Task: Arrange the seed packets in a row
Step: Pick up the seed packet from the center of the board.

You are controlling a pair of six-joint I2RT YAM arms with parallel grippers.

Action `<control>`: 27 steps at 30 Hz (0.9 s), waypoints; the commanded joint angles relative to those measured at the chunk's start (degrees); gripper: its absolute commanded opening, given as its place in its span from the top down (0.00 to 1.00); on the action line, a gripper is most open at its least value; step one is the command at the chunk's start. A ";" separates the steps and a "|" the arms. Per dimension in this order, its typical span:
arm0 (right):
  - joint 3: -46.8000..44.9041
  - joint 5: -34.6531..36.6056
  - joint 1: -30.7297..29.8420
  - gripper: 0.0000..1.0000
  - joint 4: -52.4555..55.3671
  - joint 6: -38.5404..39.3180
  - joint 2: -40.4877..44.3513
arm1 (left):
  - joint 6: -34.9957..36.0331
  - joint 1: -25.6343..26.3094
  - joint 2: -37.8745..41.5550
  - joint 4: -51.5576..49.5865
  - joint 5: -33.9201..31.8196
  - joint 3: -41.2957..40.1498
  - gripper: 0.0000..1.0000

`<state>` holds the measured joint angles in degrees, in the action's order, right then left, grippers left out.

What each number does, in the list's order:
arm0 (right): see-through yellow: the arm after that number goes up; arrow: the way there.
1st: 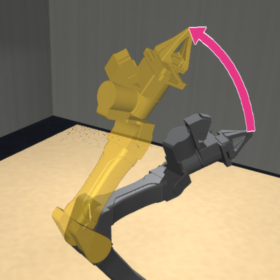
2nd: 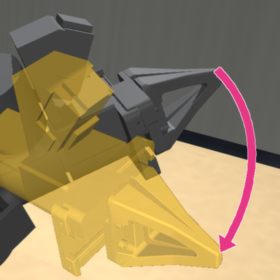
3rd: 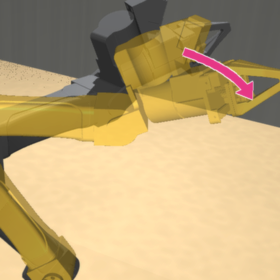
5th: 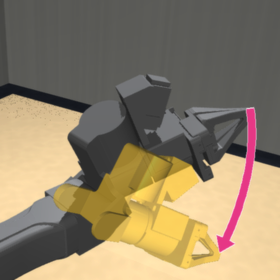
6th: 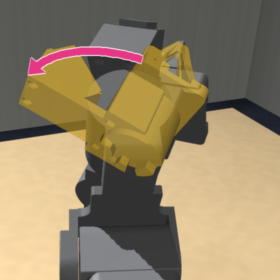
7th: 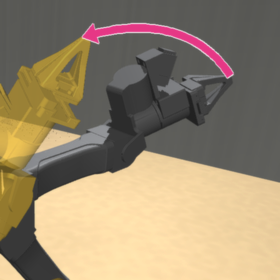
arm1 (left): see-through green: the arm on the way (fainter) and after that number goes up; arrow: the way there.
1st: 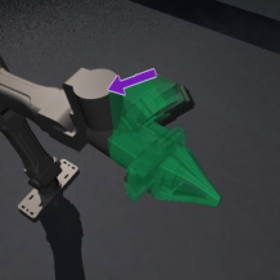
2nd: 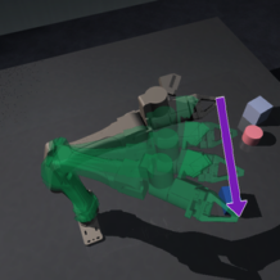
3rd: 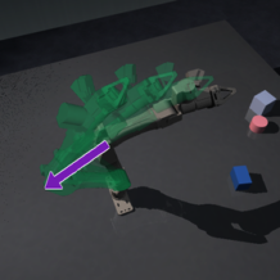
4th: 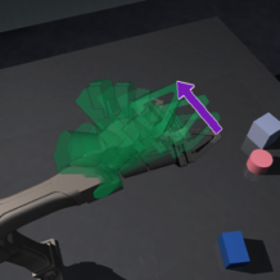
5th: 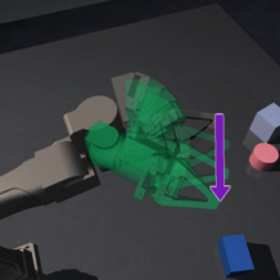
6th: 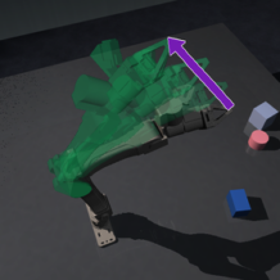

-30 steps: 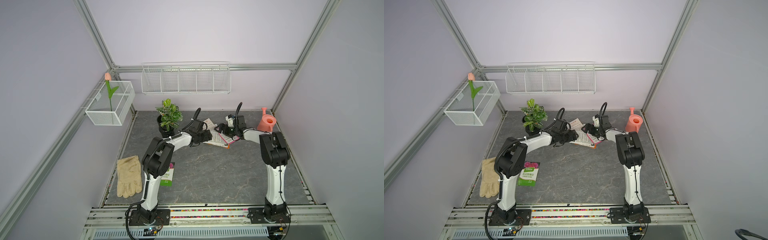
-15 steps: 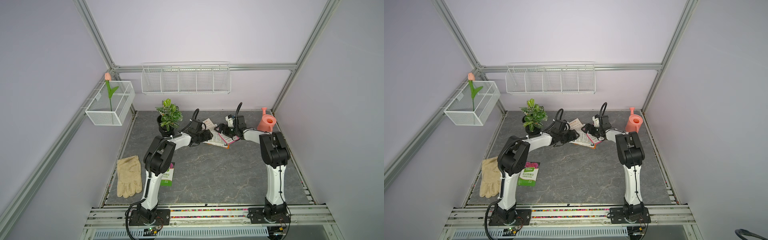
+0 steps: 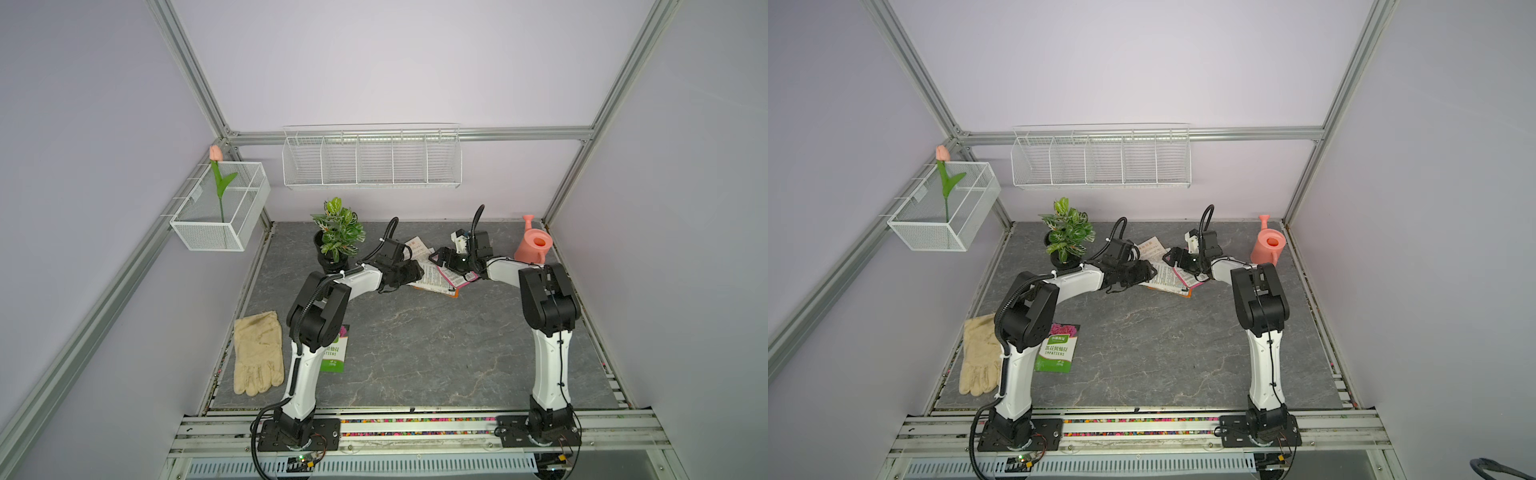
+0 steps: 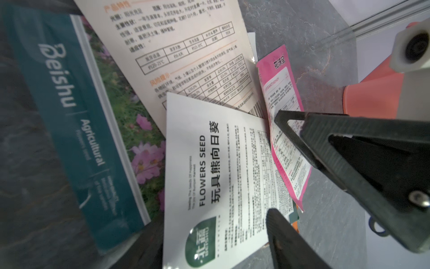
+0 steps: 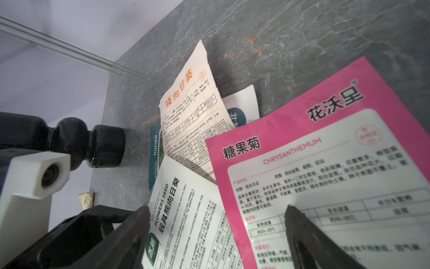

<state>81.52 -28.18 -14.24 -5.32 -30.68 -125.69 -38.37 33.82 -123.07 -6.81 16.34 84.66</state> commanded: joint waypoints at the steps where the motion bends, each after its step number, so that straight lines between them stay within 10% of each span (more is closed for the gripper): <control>1: -3.18 -0.73 -0.56 0.07 9.92 -1.84 -3.90 | 0.61 0.74 3.19 -0.75 -0.59 1.64 0.33; 12: -3.09 -0.73 -0.53 0.07 9.82 -1.92 -3.88 | -0.56 1.16 0.69 0.80 2.65 3.52 0.53; 19: -4.71 -3.80 0.17 0.07 5.93 -4.49 -4.29 | -1.81 1.08 -1.91 1.16 4.21 4.68 1.00; 24: -8.02 -2.50 0.11 0.12 4.46 -3.70 0.77 | -1.36 0.85 0.00 -0.58 4.35 4.72 1.00; 27: -8.93 9.91 -1.71 0.12 15.18 3.36 8.38 | -2.46 0.50 2.05 -2.49 4.29 5.31 1.00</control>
<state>75.48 -27.33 -13.74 -6.02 -31.42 -121.21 -40.10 34.54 -123.50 -7.79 20.25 87.85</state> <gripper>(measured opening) 0.885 0.055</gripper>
